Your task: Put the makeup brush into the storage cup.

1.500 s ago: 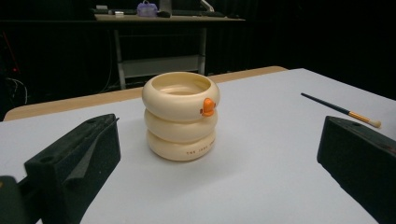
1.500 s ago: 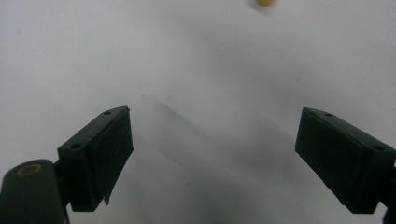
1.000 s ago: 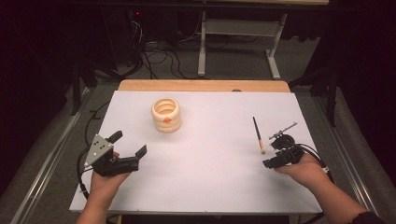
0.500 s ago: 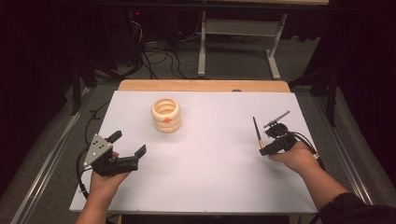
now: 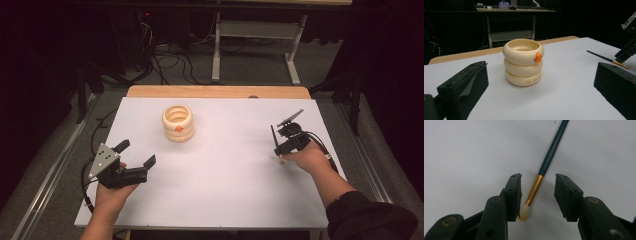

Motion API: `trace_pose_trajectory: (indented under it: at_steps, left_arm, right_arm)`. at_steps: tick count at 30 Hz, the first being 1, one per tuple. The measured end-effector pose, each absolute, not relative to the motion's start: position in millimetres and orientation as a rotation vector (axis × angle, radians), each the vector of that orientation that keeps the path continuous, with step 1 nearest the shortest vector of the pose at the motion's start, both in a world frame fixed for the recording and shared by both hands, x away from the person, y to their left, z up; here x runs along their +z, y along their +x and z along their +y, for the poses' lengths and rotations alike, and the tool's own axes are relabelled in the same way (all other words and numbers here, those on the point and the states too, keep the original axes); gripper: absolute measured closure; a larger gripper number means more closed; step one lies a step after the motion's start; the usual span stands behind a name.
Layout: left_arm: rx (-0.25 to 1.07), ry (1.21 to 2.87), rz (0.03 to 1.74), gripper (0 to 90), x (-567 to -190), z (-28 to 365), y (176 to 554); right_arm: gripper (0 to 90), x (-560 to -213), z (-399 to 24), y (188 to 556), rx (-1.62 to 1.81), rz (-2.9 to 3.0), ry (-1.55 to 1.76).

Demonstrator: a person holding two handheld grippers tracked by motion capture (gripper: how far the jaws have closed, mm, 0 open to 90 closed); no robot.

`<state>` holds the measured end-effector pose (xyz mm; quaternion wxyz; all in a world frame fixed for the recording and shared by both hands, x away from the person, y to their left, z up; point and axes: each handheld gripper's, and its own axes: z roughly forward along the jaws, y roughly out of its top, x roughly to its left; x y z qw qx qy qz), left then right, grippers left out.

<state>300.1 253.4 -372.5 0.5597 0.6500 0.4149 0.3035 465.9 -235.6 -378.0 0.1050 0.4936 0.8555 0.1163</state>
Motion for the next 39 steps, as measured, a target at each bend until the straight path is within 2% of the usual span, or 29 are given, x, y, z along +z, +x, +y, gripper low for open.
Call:
trace_pose_trajectory:
  at_steps: [6, 18, 39]
  left_arm:
    - [0.712, 1.542, 0.978, 0.1, -373.1, 251.9, 300.4]
    - [0.71, 1.533, 0.979, 0.1, -373.3, 252.3, 300.8]
    - [0.711, 1.542, 0.979, 0.1, -374.4, 251.2, 301.9]
  right_arm:
    - [66.7, -380.1, -235.4, 475.9, 0.33, 2.537, 1.483]
    - [70.9, -387.1, -239.1, 491.4, 0.343, 2.504, 1.592]
    - [79.4, -388.9, -235.6, 490.3, 0.32, 2.5, 1.578]
